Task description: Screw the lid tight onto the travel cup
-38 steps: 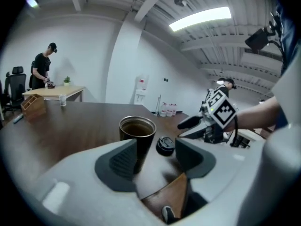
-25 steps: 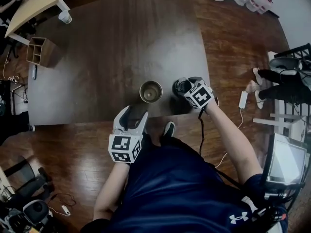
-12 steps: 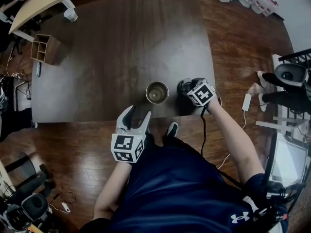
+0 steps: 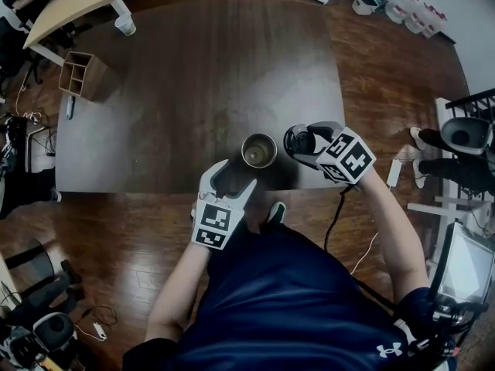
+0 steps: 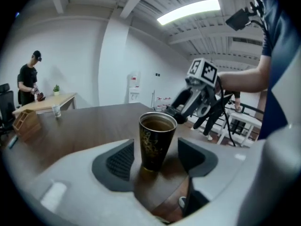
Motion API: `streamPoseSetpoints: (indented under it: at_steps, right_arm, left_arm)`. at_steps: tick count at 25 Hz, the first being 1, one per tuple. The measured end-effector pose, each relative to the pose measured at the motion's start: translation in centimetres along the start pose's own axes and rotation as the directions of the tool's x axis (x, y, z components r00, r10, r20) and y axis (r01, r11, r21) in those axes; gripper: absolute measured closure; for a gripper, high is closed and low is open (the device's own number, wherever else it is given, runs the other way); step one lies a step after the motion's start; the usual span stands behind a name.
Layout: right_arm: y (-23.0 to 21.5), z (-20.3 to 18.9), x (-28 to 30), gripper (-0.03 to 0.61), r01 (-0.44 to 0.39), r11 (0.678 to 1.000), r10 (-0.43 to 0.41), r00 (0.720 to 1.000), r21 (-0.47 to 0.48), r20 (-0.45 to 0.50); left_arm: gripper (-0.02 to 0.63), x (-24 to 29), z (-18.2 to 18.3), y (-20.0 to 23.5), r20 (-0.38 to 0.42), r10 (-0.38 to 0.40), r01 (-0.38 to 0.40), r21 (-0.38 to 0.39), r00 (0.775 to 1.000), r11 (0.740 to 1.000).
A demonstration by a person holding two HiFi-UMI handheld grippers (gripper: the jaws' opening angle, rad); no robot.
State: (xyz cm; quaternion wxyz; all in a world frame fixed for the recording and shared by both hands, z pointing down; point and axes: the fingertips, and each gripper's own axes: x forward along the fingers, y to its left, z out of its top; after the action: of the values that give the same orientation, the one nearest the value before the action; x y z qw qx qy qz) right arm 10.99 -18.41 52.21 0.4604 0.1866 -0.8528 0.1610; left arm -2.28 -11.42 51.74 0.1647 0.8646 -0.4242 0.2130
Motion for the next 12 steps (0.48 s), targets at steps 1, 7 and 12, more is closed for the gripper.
streamPoseSetpoints:
  at_steps: [1, 7, 12]
  right_arm:
    - [0.7, 1.6, -0.9, 0.245, -0.013, 0.999, 0.013, 1.000, -0.048, 0.010]
    - [4.7, 9.0, -4.0, 0.245, -0.041, 0.962, 0.051, 0.998, -0.271, 0.031]
    - [7.0, 10.4, -2.3, 0.245, -0.104, 0.934, 0.101, 0.995, -0.343, -0.025]
  left_arm:
    - [0.318, 0.3, 0.0, 0.3, 0.000, -0.006, 0.006, 0.016, 1.000, 1.000]
    - [0.291, 2.0, 0.5, 0.5, -0.001, -0.067, 0.067, 0.048, 0.998, 0.997]
    - [0.275, 3.1, 0.7, 0.2, 0.004, -0.087, 0.086, 0.059, 0.996, 0.994]
